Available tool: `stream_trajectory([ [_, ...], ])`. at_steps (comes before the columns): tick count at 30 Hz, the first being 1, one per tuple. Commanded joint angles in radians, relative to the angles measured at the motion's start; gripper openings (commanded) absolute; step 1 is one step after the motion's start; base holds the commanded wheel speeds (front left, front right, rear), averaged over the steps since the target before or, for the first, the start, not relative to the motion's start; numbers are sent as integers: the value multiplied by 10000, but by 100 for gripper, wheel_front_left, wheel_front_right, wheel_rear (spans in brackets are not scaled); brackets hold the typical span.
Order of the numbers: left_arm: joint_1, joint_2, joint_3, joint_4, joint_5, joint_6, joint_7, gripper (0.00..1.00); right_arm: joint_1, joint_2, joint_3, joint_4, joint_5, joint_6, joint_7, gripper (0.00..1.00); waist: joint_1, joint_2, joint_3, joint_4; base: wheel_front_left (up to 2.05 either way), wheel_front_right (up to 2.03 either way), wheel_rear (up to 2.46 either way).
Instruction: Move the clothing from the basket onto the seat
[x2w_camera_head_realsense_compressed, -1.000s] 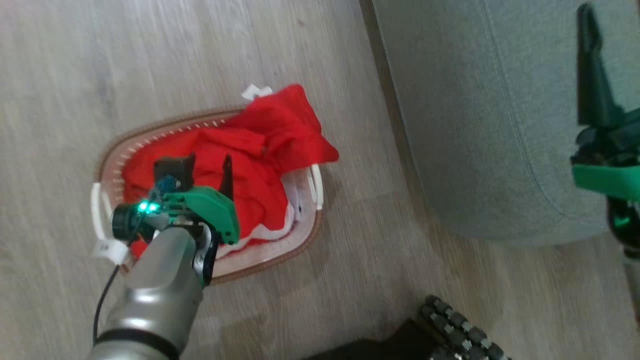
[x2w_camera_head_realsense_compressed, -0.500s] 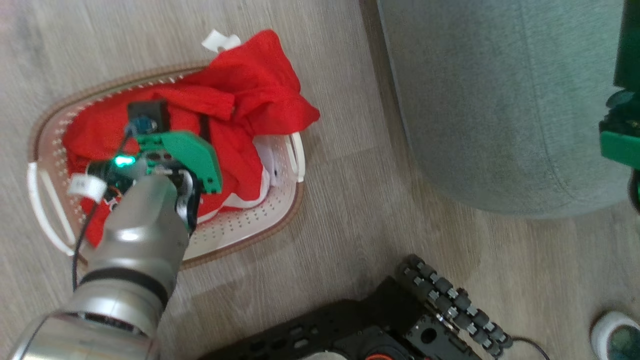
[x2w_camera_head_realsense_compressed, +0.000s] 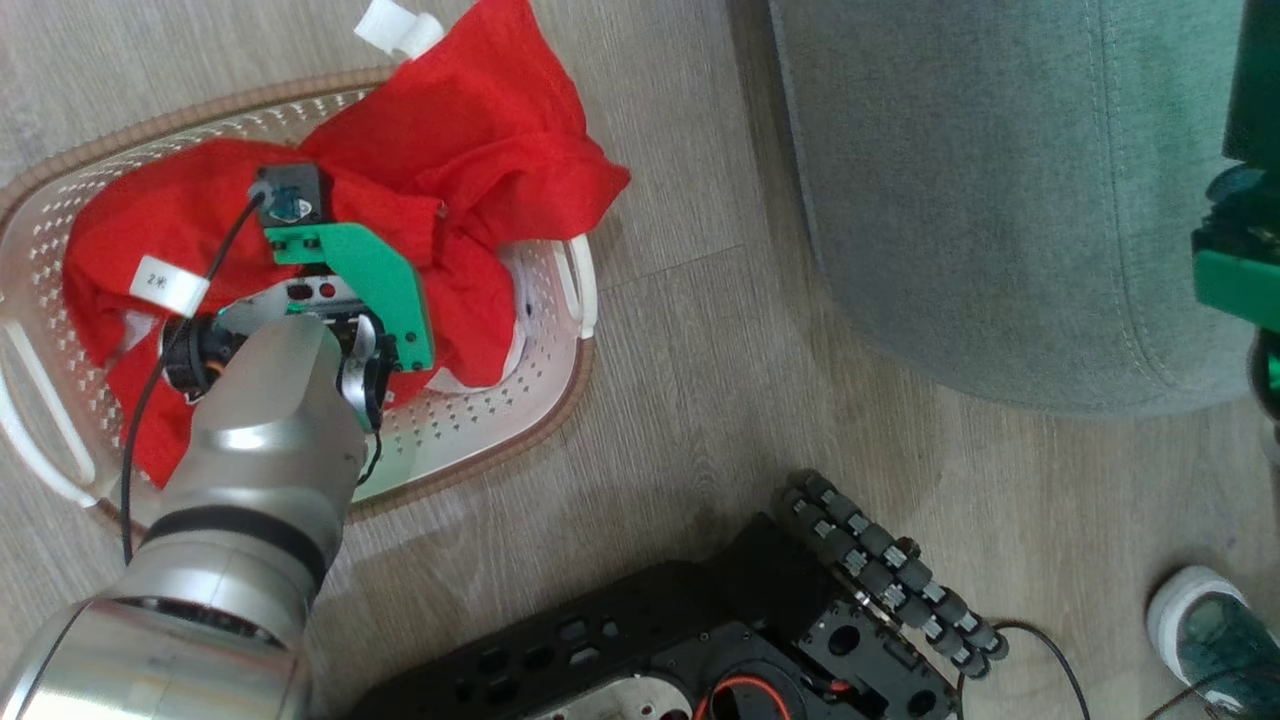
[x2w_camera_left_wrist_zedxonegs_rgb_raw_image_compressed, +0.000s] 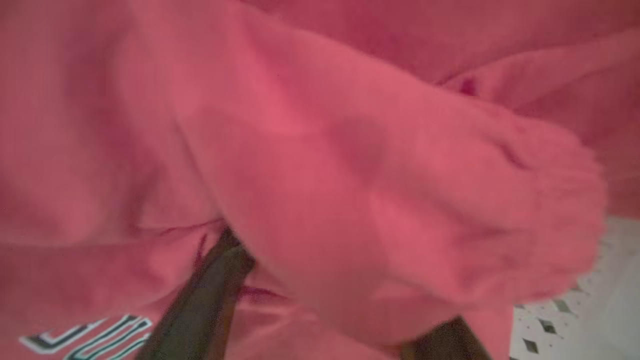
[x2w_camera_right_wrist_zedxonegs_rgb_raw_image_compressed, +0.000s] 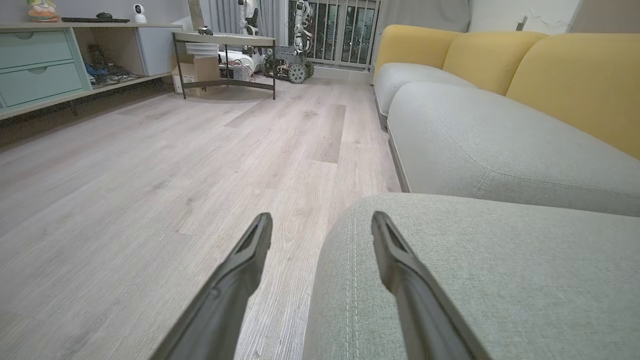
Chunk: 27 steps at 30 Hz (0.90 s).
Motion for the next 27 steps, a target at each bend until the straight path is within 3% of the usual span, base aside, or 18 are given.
stream_trajectory([
  [1,313,145,121,-7,25,81,143,100,170,-82,53,-282,89,-2,-49,100,-1,0,12,-7,0,0,0],
  [2,305,152,114,-5,10,83,211,100,163,-73,62,-271,87,-2,-49,100,-1,0,17,-9,0,0,0],
  [3,297,157,112,-4,-8,74,247,85,154,-67,69,-260,85,-2,-49,100,-1,0,20,-9,0,0,0],
  [4,286,160,118,-3,-32,49,216,50,145,-64,77,-248,84,-2,-49,100,-1,0,17,-3,0,0,0],
  [5,279,163,122,-2,-54,19,156,1,140,-60,86,-241,80,-2,-49,100,-1,0,7,7,0,0,0],
  [14,490,117,172,2,-339,-426,-559,0,148,-85,137,-148,32,-2,-49,100,-1,0,-667,267,0,0,0],
  [27,2513,37,-462,-538,-1286,-1701,-2091,0,1190,-182,528,447,-179,-2,-49,100,-1,0,-3985,1050,0,0,0],
])
